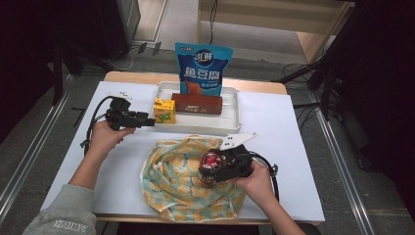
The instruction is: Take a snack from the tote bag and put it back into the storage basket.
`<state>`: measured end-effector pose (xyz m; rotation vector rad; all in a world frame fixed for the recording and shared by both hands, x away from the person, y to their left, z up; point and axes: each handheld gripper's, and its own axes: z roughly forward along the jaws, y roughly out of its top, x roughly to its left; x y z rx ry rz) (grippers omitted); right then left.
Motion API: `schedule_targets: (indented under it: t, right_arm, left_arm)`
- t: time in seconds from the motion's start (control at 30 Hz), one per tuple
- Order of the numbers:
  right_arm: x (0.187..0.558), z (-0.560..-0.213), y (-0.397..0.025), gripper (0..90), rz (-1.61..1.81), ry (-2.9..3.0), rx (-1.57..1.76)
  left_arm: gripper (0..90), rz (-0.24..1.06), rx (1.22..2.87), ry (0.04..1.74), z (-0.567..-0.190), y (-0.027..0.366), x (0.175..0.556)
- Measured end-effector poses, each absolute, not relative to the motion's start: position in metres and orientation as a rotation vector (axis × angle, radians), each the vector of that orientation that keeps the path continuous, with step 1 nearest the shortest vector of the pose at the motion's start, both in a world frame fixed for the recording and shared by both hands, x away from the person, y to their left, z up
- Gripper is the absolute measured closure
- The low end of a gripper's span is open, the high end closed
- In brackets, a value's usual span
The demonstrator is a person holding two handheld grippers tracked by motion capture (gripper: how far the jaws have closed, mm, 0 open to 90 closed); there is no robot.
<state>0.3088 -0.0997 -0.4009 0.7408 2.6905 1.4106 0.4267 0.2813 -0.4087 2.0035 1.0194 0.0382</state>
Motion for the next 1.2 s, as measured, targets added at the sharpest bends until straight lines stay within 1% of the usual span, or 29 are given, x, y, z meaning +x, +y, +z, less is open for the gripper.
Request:
schedule_targets:
  t: [0.27,0.7,1.2]
  right_arm:
    - [0.311,-0.385,-0.102,26.3,1.409,2.686,0.746]
    - [0.327,-0.364,-0.101,26.4,1.413,2.668,0.743]
    - [0.349,-0.348,-0.101,26.4,1.405,2.617,0.770]
  left_arm:
    - [43.0,0.039,2.001,1.021,-0.408,0.281,0.427]
    - [42.6,0.032,1.999,1.012,-0.408,0.281,0.426]
    - [42.3,0.040,2.003,0.988,-0.406,0.280,0.425]
